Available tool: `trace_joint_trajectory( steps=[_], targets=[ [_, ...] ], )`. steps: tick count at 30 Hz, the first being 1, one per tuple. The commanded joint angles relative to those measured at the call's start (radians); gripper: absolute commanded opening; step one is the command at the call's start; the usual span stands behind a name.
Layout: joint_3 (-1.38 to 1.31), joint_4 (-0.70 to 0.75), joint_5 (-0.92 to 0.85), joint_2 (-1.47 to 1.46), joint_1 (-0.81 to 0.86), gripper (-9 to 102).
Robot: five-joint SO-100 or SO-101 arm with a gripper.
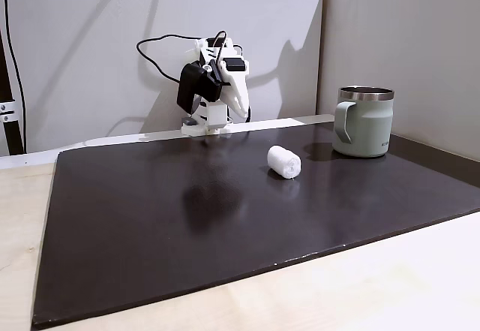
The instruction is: Grasp a gauze and put it in the cup.
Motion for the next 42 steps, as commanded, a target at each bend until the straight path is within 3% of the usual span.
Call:
trace_joint_trajectory(
  steps=[1,18,30,42],
  targets=[
    [-0.005,-0.015,-0.005,0.012,-0.006,0],
    [-0.005,-0.017,-0.017,0.012,-0.026,0],
    [-0.146,0.149,-0.265,-0.006,-0.017,0],
    [-0.833,0.247,-0.405,-0.727,-0.032,1]
  ],
)
